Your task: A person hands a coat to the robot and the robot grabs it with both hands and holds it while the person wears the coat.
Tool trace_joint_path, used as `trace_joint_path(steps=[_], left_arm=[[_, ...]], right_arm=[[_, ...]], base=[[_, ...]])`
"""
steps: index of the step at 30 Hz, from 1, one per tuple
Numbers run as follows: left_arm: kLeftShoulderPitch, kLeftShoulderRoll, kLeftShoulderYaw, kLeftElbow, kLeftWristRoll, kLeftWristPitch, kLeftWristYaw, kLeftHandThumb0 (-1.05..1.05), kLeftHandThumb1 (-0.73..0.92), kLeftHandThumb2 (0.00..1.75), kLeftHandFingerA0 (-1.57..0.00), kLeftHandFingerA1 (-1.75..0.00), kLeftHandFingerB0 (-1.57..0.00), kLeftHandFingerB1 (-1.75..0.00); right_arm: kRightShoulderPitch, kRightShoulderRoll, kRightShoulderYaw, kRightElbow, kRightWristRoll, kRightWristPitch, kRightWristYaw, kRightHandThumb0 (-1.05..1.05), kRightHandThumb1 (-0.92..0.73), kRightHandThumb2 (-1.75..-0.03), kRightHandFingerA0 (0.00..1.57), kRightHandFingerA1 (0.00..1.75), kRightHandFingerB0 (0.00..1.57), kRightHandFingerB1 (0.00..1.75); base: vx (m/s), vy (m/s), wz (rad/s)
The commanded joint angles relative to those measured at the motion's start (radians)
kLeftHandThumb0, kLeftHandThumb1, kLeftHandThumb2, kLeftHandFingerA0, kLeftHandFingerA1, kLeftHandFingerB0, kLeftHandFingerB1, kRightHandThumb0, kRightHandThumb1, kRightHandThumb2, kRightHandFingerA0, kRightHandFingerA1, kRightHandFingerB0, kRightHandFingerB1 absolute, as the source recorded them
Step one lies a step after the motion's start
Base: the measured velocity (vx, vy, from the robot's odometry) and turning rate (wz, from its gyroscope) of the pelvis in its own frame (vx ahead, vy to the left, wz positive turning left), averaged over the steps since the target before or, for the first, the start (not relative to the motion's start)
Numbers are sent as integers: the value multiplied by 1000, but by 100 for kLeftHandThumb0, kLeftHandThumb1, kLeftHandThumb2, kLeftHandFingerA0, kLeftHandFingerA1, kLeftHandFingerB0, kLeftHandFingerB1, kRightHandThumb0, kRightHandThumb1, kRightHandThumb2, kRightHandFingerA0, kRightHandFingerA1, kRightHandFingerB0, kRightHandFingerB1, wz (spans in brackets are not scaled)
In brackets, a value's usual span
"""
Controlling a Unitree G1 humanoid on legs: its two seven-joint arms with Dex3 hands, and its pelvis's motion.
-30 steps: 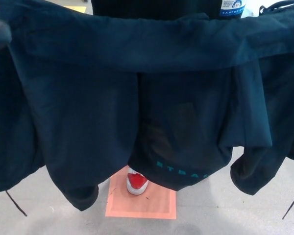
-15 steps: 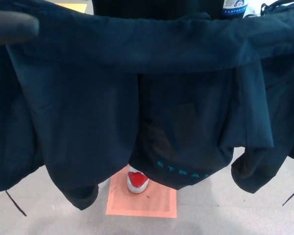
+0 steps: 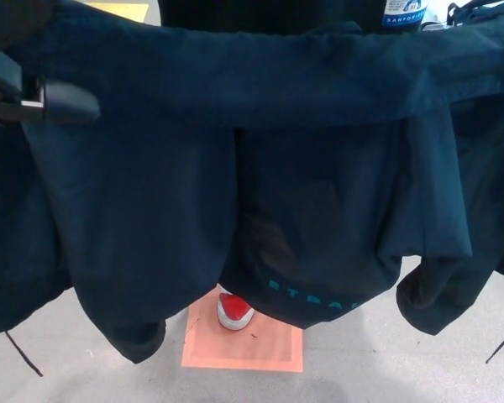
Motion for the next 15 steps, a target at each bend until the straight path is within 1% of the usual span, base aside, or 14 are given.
trace_joint_path(steps=[1, 4, 6, 9, 10, 11, 12, 13, 14, 15], left_arm=[[-134, -42, -125, 55, 180, 115, -221, -39, 20, 91, -2, -50, 0, -45], [-184, -84, -160, 92, 217, 116, -226, -40, 20, 91, -2, -50, 0, -45], [-219, -115, -182, 111, 243, 130, -233, -39, 20, 91, -1, -50, 0, -45], [-254, -147, -196, 134, 263, 143, -236, -39, 19, 90, -1, -50, 0, -45], [-275, -171, -204, 153, 278, 151, -230, -94, 55, 94, -7, -30, -15, -38], [-289, -186, -208, 165, 292, 155, -224, -39, 19, 90, -2, -50, 0, -45], [-295, -195, -207, 173, 303, 156, -221, -39, 19, 90, -2, -50, 0, -45], [-306, -205, -209, 184, 318, 155, -218, -95, 56, 95, -5, -28, -14, -38], [-321, -214, -212, 198, 329, 157, -220, -101, 61, 100, -5, -21, -18, -37], [-343, -228, -218, 215, 345, 166, -232, -100, 73, 63, -5, -26, -18, -27]], right_arm=[[-155, 39, 165, 131, -80, 84, 261, -88, -57, -96, 6, 24, 10, 12], [-224, 74, 219, 187, -123, 78, 280, -89, -57, -97, 4, 22, 10, 13], [-281, 96, 263, 218, -166, 76, 298, -86, -54, -97, 4, 24, 5, 16], [-342, 129, 299, 251, -193, 87, 317, -84, -54, -96, 4, 23, 4, 16], [-375, 146, 317, 266, -212, 94, 323, -84, -54, -95, 4, 26, 5, 16], [-396, 159, 327, 279, -223, 100, 328, -89, -70, -62, 5, 28, 0, 24], [-409, 168, 332, 290, -227, 104, 333, -89, -70, -62, 5, 28, 0, 24], [-426, 181, 338, 305, -235, 107, 337, -82, -53, -94, 4, 26, 5, 16], [-442, 195, 344, 321, -243, 110, 339, -81, -53, -93, 4, 26, 3, 17], [-463, 213, 353, 342, -258, 110, 342, -84, -55, -97, 5, 25, 6, 14]], base=[[0, 0, 0], [0, 0, 0], [0, 0, 0], [0, 0, 0], [0, 0, 0], [0, 0, 0], [0, 0, 0], [0, 0, 0], [0, 0, 0], [0, 0, 0]])
